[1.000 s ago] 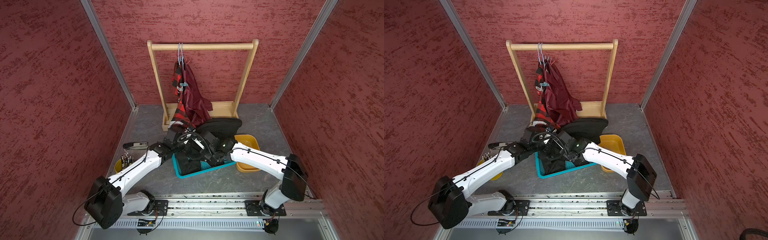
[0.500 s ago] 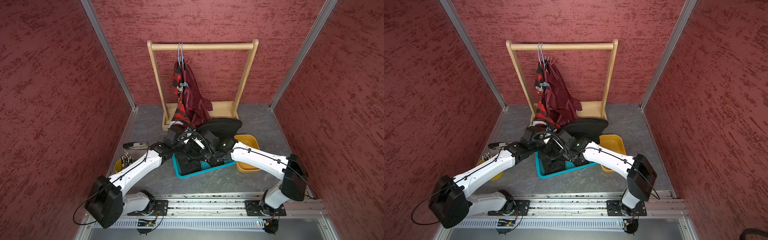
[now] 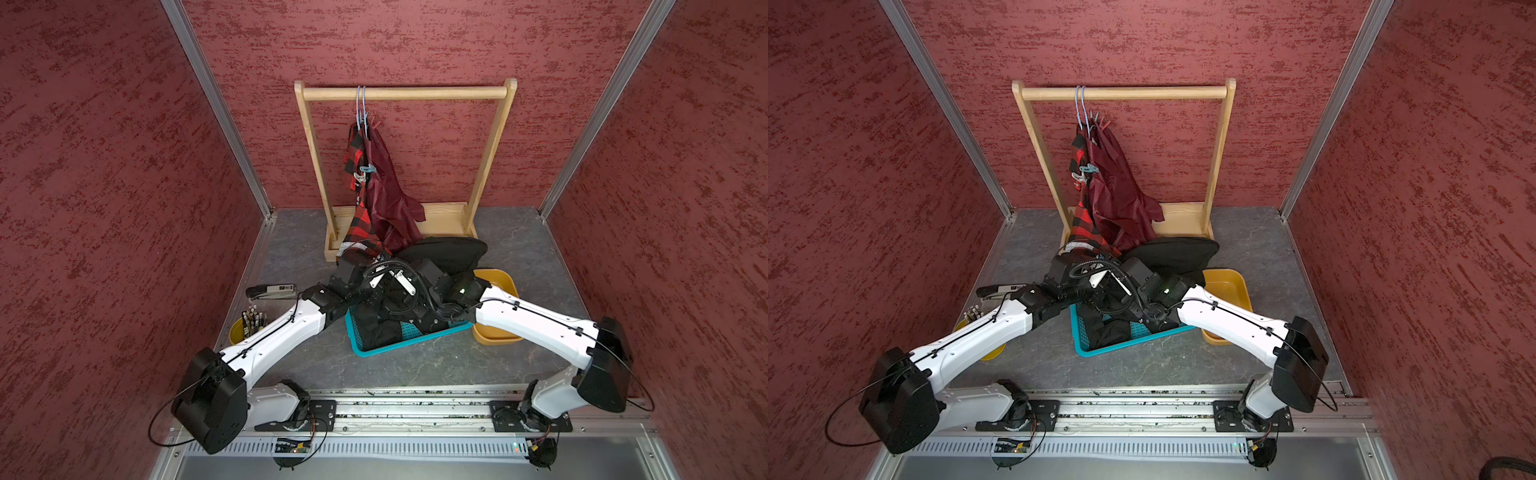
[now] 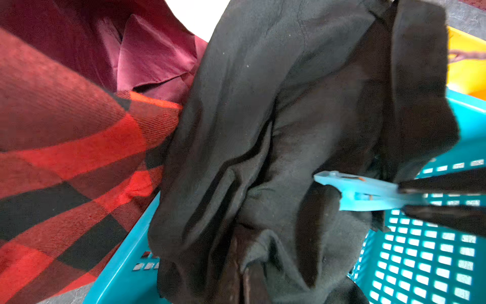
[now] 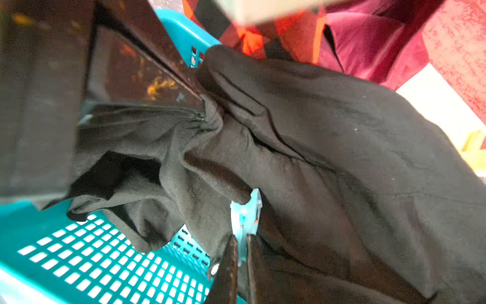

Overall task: Remove the clothespins securing long-sleeve shirts to the hanger
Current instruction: Remove the clamp from the hanger, then place the clamp in the storage box.

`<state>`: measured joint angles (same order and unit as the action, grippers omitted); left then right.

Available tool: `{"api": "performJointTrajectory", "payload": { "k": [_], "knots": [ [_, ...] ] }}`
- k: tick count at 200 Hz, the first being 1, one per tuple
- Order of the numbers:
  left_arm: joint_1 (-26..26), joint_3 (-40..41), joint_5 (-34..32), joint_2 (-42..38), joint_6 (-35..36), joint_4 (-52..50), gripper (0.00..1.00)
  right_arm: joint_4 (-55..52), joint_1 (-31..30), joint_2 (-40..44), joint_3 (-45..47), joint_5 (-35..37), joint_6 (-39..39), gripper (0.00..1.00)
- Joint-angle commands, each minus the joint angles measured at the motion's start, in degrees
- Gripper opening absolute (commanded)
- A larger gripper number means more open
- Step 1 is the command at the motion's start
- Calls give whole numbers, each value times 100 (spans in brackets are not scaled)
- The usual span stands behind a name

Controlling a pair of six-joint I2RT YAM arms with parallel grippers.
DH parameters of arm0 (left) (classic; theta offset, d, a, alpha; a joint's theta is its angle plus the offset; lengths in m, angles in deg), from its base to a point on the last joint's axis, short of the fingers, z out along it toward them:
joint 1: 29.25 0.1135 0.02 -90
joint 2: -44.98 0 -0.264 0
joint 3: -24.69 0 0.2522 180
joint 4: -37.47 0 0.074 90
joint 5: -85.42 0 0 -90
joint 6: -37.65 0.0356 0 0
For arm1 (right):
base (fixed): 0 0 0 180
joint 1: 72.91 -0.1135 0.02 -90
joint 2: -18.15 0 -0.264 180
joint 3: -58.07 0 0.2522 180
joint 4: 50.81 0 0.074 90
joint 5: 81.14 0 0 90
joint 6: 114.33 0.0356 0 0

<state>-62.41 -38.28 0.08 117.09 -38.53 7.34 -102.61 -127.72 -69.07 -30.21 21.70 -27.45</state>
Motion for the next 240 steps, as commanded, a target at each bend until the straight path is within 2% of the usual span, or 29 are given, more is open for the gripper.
{"api": "performJointTrajectory", "payload": {
  "k": [1,98,146,199,240],
  "knots": [
    [-21,-133,39,123,38,120,0,-5,-11,283,62,-119,232,0],
    [-52,-211,-128,319,-11,117,0,136,56,668,375,-643,594,0],
    [-67,-103,-185,193,-111,125,0,269,280,1005,453,-614,837,0],
    [-138,107,-286,-315,-316,-108,0,442,1238,1524,579,-314,1787,0],
    [-163,228,-390,-629,-370,-340,0,736,2357,2131,1385,-307,2738,0]
  ]
}}
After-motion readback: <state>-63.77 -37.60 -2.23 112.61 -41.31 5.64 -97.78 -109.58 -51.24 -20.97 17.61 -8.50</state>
